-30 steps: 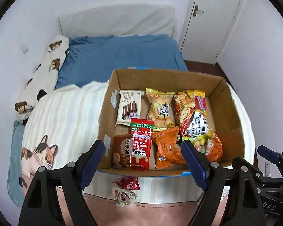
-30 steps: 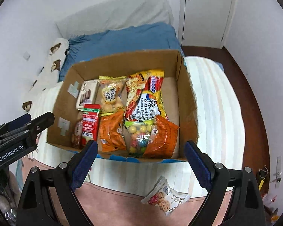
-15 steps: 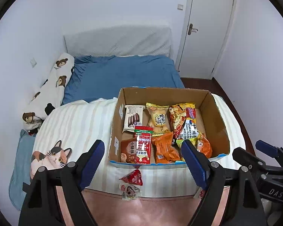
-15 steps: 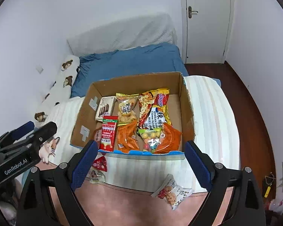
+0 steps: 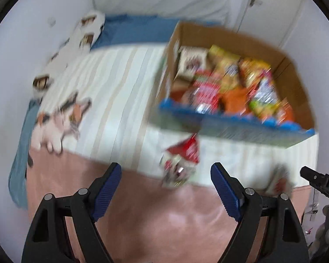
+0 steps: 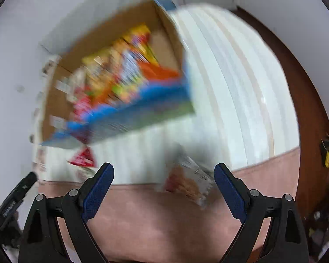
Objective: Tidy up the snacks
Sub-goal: 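Grasp the white packet with left tool while right tool grasps white cookie bag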
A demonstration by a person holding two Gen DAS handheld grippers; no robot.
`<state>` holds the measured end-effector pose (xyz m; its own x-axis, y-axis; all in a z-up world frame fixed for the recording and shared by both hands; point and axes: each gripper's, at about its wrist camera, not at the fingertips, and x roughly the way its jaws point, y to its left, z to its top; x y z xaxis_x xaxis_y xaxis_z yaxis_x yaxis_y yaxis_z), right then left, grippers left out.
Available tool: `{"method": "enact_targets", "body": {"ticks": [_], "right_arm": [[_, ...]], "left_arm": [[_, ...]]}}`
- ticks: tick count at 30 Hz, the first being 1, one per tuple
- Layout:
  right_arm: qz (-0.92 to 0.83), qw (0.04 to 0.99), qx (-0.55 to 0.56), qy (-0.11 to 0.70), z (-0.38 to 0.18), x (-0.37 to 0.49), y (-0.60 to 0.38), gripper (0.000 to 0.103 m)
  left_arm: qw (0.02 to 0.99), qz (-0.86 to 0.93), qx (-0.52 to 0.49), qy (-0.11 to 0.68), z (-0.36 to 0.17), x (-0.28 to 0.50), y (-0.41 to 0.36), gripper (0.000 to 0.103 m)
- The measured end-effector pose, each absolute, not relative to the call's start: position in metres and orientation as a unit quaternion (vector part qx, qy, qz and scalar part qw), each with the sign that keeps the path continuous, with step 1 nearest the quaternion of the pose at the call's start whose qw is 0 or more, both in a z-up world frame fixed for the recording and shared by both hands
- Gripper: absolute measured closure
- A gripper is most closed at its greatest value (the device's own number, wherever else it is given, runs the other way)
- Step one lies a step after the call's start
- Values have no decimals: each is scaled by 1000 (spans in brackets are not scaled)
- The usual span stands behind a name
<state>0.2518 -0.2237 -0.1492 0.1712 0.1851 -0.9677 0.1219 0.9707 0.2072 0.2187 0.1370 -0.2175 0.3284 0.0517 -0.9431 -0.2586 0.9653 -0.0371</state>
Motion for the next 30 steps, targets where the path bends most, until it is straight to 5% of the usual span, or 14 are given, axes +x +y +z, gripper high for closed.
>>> {"method": "enact_targets", "body": {"ticks": [6,16,24,27,30], "right_arm": [[14,709,191,679,-209,242,-238,8],[107,717,146,673,-182,238,-191,8],[82,689,147,705,-216,248,-182,8],[66,679,147,716,-229,248,-173,8],[57,677,133,722,-237,249,-166,8]], "left_arm": [[772,115,-117,615,-265,209,156,20],[739,94,-145,652,-314,230,156,20],[711,71,-181,676,-356,265,143,20],[724,69,-150,669,-355,269,135,45],[729,64,-139,667,-353,264,131,51]]}}
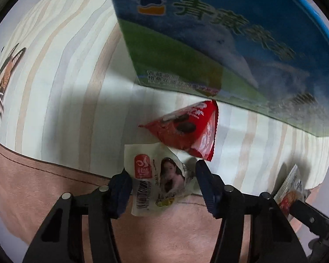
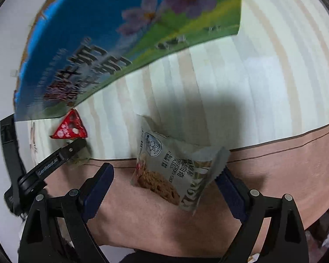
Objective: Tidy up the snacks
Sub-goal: 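Grasp the white packet with left tool while right tool grasps white cookie bag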
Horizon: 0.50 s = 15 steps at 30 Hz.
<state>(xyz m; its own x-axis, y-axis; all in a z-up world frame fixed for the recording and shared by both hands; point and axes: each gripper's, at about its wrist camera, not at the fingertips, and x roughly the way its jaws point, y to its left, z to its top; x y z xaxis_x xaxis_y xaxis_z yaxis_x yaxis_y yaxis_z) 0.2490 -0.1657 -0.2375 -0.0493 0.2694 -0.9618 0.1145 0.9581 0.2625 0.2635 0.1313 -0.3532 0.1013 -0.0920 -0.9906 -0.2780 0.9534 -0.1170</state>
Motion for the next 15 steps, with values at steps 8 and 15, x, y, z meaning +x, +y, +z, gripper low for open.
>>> {"method": "enact_targets", "body": {"ticks": [8,15], "right_arm": [[63,683,73,724,-247,235,-148,32],[110,657,-33,745,-255,204,-122,31]], "left_arm": [[713,54,-153,682,-352,206,127,54],[692,41,-179,698,-366,165,126,50]]}}
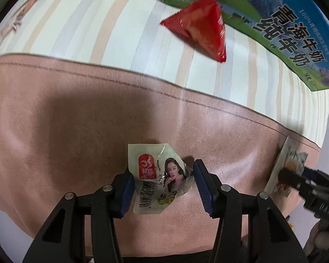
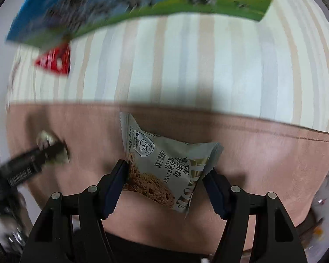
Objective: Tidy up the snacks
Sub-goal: 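Grasp the white packet with left tool while right tool grasps white cookie bag, then carry both packets into the box and open both tools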
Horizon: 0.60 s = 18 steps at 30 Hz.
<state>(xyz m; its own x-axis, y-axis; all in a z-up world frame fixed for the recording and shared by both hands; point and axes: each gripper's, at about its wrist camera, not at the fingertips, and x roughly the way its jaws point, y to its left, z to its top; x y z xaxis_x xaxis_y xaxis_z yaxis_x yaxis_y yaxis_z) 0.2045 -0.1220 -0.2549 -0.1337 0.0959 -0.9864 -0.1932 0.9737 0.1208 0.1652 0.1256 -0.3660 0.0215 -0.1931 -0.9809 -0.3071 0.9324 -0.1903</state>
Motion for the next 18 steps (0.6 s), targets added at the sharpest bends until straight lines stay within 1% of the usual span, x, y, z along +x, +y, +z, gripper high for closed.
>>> {"method": "enact_targets", "body": {"ticks": [3,5,7,8,11,12,13,14,16,18], "right_arm": [[103,656,-1,748,-257,204,-123,23],[94,656,14,749,-258,204,-123,23],[91,653,31,752,-259,203,-125,22],[90,651,37,753,-261,202,-126,22],[83,649,50,754,-264,200,-133,21],[81,652,54,751,-266,198,-135,21],[78,656,60,749,-266,198,-136,22],[74,659,64,745,-266,197,-137,22],[67,668,61,738,-264,193,-147,31],[67,674,60,734,-267,193,-161,34]], "left_arm": [[684,34,-179,706,-373,169,128,47],[679,30,-169,714,-375,172,127,44],[675,17,-163,719,-378,183,119,34],[673,12,-157,722,-377,186,111,33],[673,9,-136,727,-378,183,97,33],[676,12,-139,724,-378,182,96,35],[679,21,-138,721,-378,180,87,44],[681,24,-139,718,-377,179,87,44],[683,25,-146,715,-372,166,93,45],[686,25,-142,713,-369,164,95,46]]}}
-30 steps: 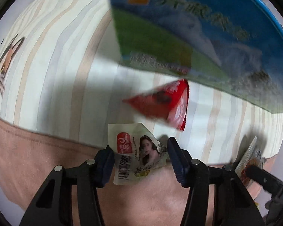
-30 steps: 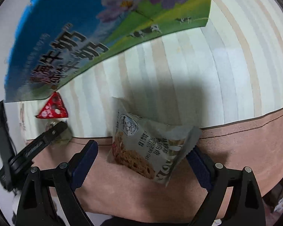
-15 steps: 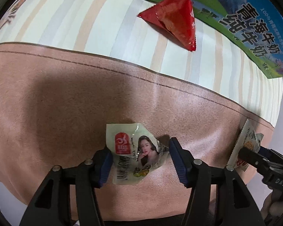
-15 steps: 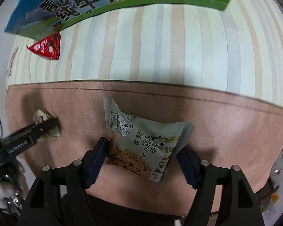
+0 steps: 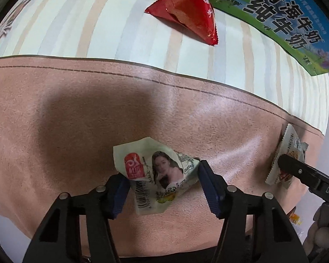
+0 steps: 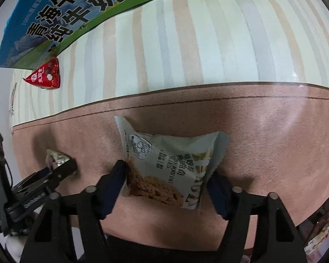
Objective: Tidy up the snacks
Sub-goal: 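Carry both packets into the box and open both tools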
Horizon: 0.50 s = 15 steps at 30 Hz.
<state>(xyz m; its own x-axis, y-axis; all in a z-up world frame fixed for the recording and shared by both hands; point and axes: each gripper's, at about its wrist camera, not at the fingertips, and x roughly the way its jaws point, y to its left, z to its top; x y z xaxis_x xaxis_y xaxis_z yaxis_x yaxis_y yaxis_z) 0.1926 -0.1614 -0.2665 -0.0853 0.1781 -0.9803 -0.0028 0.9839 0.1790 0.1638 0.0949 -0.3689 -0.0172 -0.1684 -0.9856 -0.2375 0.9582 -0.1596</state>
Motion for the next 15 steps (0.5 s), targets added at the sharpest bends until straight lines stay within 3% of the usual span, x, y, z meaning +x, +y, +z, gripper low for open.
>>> {"method": "enact_targets", "body": {"ticks": [7,15], "right_arm": [[80,689,60,718,-253,180,-169,37],[123,711,92,687,-190,182,-185,37]], "left_arm": [[697,18,-136,703,-340,160,96,46],[728,-30,-145,669,-274,181,84,46]]}}
